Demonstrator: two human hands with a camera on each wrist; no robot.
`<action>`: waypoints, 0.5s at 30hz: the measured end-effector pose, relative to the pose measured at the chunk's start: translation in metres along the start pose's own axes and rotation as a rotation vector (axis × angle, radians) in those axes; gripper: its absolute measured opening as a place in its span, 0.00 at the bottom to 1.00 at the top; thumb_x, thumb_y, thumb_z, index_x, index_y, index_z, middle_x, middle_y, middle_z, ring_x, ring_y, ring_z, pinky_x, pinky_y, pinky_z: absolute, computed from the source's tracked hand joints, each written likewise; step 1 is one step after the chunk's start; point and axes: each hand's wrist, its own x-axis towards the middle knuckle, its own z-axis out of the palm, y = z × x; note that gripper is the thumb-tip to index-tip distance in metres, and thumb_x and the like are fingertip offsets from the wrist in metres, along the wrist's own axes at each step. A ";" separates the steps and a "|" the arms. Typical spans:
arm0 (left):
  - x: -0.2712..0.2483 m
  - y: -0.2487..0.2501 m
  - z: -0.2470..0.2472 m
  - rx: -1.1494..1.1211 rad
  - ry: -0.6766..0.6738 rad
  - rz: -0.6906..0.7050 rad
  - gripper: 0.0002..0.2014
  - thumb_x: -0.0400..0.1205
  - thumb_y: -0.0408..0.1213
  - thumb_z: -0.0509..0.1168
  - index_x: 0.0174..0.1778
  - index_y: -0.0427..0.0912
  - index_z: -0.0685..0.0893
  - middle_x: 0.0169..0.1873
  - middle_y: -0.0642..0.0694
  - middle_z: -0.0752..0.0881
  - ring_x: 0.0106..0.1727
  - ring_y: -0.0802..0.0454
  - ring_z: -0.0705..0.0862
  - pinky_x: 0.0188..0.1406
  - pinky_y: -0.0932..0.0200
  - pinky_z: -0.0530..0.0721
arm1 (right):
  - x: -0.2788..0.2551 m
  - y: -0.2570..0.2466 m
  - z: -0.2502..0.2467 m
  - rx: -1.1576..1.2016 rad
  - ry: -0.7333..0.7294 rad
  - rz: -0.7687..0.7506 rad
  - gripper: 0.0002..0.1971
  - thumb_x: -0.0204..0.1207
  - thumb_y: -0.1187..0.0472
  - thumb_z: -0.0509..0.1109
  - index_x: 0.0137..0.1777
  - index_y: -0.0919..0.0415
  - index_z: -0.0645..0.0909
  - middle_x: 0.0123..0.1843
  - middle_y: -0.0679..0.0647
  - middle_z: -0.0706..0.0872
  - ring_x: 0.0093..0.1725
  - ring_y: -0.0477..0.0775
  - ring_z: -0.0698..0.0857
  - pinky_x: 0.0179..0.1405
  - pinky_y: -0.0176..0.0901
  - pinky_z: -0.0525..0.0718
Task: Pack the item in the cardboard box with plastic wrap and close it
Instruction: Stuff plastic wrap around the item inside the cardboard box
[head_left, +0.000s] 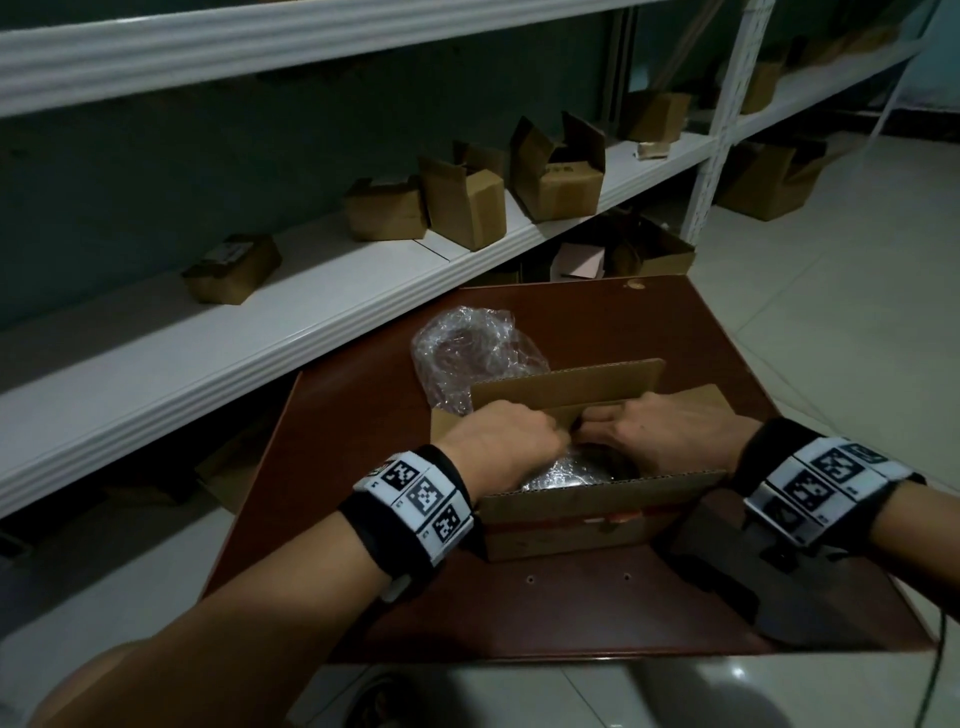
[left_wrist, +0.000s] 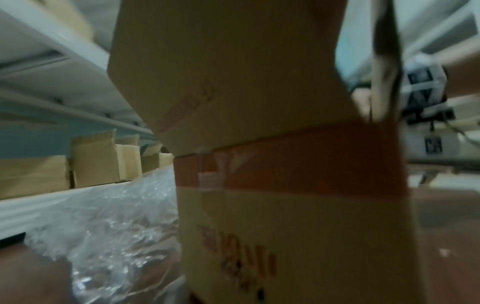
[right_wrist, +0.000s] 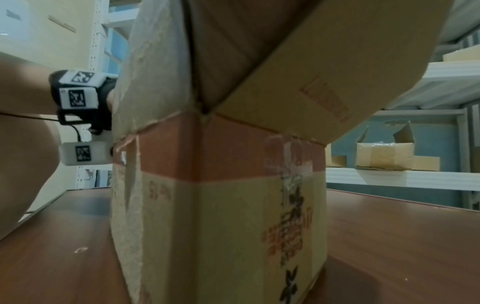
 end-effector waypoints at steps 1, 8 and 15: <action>0.000 0.001 -0.001 0.030 0.010 0.009 0.19 0.84 0.25 0.67 0.70 0.42 0.79 0.61 0.44 0.85 0.56 0.41 0.88 0.39 0.51 0.74 | -0.001 -0.001 -0.001 -0.001 0.004 0.005 0.20 0.83 0.58 0.66 0.74 0.47 0.74 0.67 0.44 0.79 0.58 0.48 0.86 0.55 0.43 0.86; 0.001 0.002 -0.002 0.053 0.016 0.014 0.20 0.85 0.26 0.67 0.73 0.40 0.76 0.60 0.42 0.84 0.54 0.41 0.88 0.38 0.52 0.75 | -0.008 0.010 -0.013 0.143 -0.100 0.032 0.25 0.82 0.63 0.67 0.77 0.44 0.73 0.72 0.41 0.78 0.70 0.44 0.78 0.71 0.46 0.78; -0.002 0.000 -0.002 0.020 0.012 0.004 0.20 0.86 0.24 0.65 0.73 0.39 0.76 0.61 0.42 0.83 0.53 0.42 0.87 0.38 0.53 0.75 | -0.009 0.007 -0.017 0.107 -0.096 0.064 0.26 0.82 0.66 0.62 0.76 0.41 0.72 0.75 0.39 0.76 0.73 0.44 0.77 0.69 0.47 0.80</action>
